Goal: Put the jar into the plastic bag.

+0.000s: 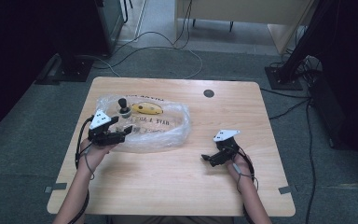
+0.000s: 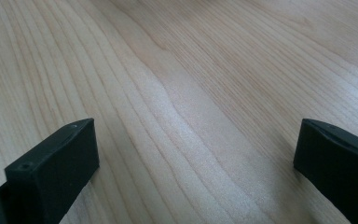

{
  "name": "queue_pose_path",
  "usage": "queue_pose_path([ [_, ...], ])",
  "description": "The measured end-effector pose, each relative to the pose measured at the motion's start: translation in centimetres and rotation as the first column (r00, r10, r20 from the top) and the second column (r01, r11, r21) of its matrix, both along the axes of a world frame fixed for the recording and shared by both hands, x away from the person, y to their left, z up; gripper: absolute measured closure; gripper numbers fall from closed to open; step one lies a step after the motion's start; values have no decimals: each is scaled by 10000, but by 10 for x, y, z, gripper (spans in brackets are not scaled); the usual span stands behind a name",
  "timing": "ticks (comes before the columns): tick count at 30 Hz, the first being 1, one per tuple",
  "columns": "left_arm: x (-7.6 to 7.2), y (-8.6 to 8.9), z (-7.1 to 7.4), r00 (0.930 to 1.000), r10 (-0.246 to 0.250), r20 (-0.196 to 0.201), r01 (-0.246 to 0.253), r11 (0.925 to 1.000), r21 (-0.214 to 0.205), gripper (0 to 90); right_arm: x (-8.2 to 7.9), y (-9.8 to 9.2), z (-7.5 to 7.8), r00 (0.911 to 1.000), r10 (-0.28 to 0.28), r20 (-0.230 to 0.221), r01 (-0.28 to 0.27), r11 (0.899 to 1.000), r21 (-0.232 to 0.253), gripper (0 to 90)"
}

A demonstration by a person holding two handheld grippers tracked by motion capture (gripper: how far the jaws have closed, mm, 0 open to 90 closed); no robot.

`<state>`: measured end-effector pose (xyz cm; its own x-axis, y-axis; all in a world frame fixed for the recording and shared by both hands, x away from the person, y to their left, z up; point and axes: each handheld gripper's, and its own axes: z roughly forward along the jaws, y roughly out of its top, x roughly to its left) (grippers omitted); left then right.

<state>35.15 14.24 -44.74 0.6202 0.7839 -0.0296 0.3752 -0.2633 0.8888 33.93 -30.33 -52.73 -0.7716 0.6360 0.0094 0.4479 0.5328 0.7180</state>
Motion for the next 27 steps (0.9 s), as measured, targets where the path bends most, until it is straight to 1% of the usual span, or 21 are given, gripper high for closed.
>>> queue_pose_path([
  [3,-3,2,1,10000,-67,54,66,9999,122,277,0,0,0,10000,-1,0,1,10000,-1,0],
  [15,-14,10,3,9995,-302,134,298,9992,275,277,1,0,0,10000,85,-3,-85,10000,10,0],
  [22,-18,15,3,9984,-528,181,520,9977,441,276,1,0,0,10000,91,-5,-91,10000,7,0],
  [27,-20,19,1,9971,-726,206,713,9957,595,276,1,0,0,10000,93,-6,-93,10000,7,0],
])
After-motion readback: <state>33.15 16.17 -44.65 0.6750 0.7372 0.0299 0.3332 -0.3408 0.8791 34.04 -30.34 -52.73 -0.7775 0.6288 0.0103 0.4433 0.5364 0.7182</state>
